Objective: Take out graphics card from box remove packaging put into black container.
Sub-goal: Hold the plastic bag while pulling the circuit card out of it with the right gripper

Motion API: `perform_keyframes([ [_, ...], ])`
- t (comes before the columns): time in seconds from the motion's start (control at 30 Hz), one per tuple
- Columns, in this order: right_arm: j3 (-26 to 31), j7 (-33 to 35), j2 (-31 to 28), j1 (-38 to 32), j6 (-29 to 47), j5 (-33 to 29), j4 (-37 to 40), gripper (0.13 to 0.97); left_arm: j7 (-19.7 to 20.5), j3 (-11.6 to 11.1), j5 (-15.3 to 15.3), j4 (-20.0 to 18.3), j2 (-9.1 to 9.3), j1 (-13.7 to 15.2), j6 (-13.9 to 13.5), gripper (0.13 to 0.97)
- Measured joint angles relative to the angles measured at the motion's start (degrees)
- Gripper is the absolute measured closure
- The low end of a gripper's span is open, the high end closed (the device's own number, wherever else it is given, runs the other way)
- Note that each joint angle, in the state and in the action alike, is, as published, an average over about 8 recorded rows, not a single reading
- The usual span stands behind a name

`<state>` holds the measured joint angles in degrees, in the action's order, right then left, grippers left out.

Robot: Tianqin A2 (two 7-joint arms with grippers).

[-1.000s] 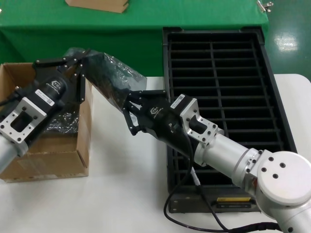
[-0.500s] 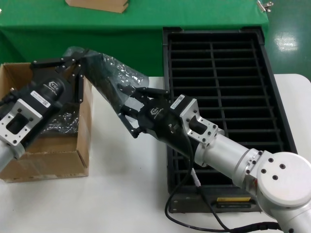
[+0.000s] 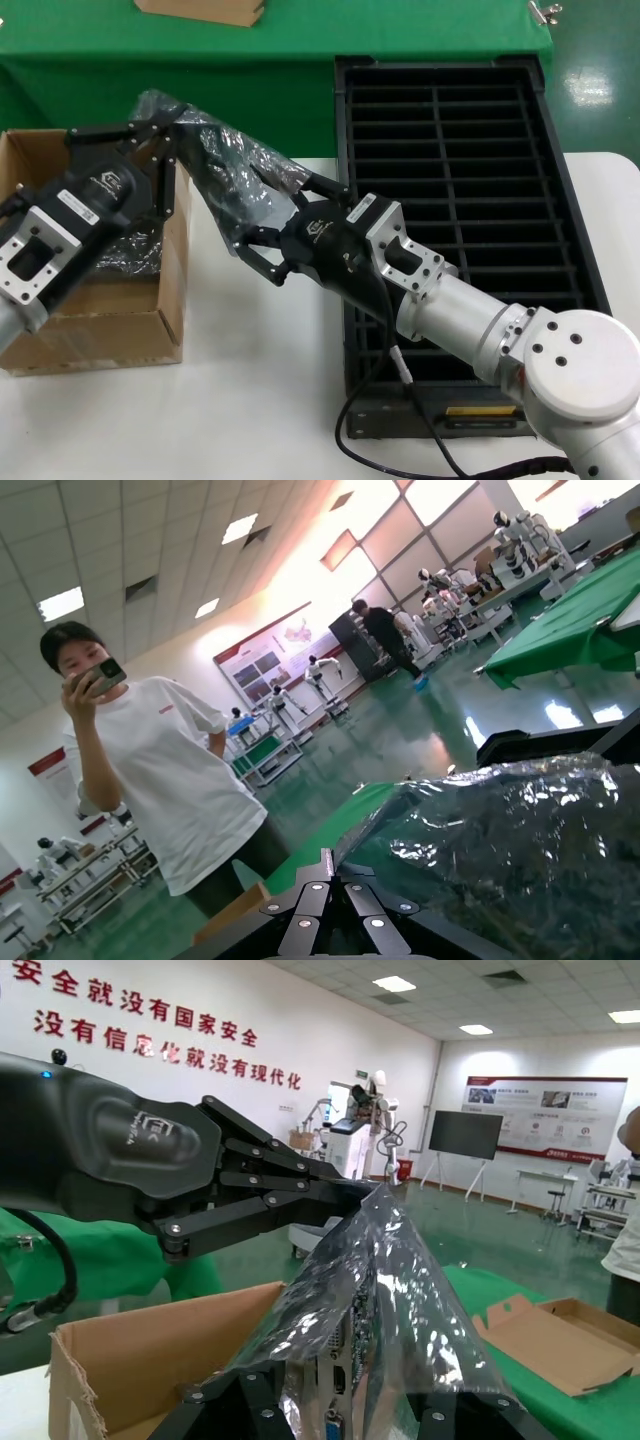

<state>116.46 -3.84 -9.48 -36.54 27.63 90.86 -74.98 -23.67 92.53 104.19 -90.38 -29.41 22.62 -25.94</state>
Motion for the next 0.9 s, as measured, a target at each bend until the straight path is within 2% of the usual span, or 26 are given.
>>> perform_keyframes([
  [0.17, -0.2, 0.6, 0.2, -0.1, 0.0, 0.3, 0.5, 0.676, 1.1, 0.1, 0.1, -0.9, -0.68, -0.7, -0.3, 0.958],
  [0.43, -0.6, 1.6, 0.5, -0.3, 0.1, 0.9, 1.0, 0.744, 2.3, 0.0, 0.2, -2.2, -1.57, -1.8, -0.4, 0.958],
  [0.57, -0.8, 2.1, 0.6, -0.5, 0.2, 1.2, 1.3, 0.744, 2.7, -0.1, 0.2, -2.4, -1.83, -2.1, -0.3, 0.958],
  [0.83, -1.0, 2.8, 1.0, -0.8, 0.3, 1.7, 2.1, 0.866, 2.2, -0.5, 0.5, -1.9, -1.76, -2.2, -0.6, 0.958],
  [0.9, -0.9, 2.7, 1.0, -0.9, 0.3, 1.6, 2.2, 0.871, 1.6, -0.7, 0.6, -1.7, -1.54, -2.1, -0.8, 0.958],
])
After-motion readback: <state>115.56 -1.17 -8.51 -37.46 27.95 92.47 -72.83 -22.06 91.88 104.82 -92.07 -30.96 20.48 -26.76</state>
